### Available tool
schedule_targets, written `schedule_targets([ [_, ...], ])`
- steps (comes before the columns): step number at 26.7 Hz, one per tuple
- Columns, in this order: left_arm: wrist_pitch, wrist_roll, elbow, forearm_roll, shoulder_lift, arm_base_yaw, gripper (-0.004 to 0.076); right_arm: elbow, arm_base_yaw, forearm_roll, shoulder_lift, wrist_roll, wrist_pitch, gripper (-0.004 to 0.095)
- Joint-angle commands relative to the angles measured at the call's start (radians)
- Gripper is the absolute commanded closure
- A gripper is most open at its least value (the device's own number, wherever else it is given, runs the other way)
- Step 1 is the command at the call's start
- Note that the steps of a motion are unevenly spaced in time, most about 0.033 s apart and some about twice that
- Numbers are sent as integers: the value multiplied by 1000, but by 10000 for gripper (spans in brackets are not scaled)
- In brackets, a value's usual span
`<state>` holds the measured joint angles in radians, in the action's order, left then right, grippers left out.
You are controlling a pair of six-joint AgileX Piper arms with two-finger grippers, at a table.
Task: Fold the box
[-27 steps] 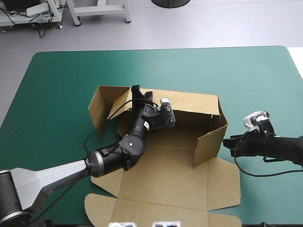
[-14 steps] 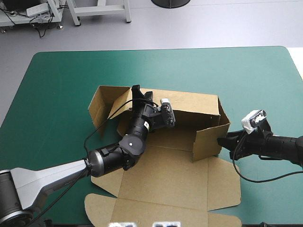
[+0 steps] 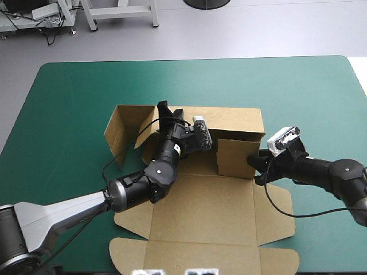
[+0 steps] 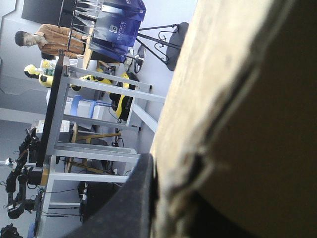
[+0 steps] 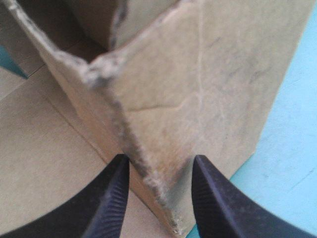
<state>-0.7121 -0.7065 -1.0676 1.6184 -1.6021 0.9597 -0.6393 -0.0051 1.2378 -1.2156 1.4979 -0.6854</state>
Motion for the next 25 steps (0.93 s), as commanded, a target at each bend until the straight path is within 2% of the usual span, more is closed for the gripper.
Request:
schedule_targets([
  [1, 11, -37, -22, -31, 29, 1, 733, -23, 23, 131, 22, 9, 134, 520],
  [3, 31, -31, -22, -31, 29, 1, 733, -23, 23, 143, 22, 9, 198, 522],
  [5, 66, -23, -22, -31, 29, 1, 733, -23, 23, 166, 22, 9, 236, 582],
  [6, 87, -23, -22, -31, 29, 1, 733, -23, 23, 183, 22, 30, 239, 646],
  [13, 101, -23, -22, -23, 29, 1, 733, -23, 23, 225, 20, 87, 241, 838],
  [15, 99, -23, -22, -21, 29, 1, 732, -23, 31, 225, 20, 87, 248, 924],
  [20, 41, -25, -22, -9, 19, 1, 714, -16, 43, 220, 20, 87, 243, 908],
  [25, -47, -25, -22, 103, 0, -4, 612, 12, 51, 213, 20, 87, 234, 908],
])
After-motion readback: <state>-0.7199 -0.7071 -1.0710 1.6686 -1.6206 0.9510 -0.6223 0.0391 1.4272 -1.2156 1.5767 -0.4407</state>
